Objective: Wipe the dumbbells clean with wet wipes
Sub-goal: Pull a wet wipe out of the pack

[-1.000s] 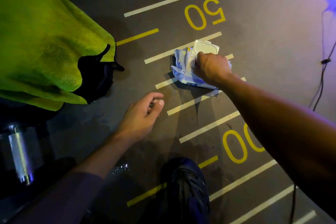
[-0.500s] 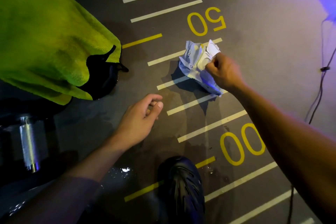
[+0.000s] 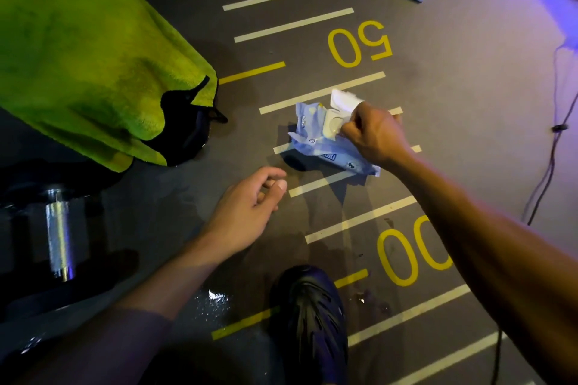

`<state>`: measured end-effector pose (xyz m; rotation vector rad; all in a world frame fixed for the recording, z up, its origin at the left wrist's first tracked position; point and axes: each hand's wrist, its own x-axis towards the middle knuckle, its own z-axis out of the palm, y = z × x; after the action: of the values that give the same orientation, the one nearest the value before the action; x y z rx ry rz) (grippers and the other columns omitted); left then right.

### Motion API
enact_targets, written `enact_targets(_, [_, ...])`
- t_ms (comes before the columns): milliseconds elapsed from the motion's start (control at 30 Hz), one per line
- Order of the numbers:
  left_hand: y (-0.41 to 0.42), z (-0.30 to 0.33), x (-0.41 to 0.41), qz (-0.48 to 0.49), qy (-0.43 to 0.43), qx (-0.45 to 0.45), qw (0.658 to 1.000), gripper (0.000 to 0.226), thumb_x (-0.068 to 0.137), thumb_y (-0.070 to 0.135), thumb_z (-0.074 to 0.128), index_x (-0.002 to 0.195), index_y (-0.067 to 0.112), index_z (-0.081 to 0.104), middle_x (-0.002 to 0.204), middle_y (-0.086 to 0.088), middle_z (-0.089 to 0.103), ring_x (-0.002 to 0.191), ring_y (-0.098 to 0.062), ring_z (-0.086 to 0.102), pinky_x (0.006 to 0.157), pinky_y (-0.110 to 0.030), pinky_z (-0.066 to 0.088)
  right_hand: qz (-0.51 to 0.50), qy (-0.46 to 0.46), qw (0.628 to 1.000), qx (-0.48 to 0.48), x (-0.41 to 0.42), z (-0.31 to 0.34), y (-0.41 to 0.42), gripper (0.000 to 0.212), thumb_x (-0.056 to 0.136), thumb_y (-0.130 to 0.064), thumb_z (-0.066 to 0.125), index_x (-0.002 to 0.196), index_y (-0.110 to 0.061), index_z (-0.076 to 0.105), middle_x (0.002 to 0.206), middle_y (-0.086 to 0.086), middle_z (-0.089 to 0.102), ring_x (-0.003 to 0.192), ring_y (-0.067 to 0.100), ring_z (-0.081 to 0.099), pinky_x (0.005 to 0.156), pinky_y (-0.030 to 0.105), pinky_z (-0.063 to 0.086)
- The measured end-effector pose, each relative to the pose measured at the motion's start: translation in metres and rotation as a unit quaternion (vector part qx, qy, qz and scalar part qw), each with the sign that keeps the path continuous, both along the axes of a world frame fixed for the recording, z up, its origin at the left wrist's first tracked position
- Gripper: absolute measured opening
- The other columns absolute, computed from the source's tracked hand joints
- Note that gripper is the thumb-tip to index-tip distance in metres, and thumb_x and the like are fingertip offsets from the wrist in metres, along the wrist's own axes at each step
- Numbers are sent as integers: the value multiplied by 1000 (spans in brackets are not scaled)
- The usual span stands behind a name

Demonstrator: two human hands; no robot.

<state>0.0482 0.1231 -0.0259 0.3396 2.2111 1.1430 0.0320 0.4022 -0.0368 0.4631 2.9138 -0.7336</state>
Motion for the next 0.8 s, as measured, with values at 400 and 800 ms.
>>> enact_targets(400, [6, -5, -2, -5, 4, 8, 1000, 18, 107, 32, 56, 122, 32, 64, 106, 8, 71, 84, -6, 72, 87, -42, 61, 20, 8, 999, -42, -1, 17, -12, 17, 97, -24, 57, 85, -14, 52, 78, 11, 59, 73, 31, 52, 67, 37, 36])
enact_targets(800, [53, -13, -21, -54, 43, -19, 997, 59, 106, 30, 59, 160, 32, 36, 154, 5, 43, 127, -14, 53, 106, -37, 52, 5, -26, 983, -182, 4, 17, -30, 23, 101, -19, 52, 89, -2, 60, 74, 3, 51, 66, 14, 45, 63, 31, 39])
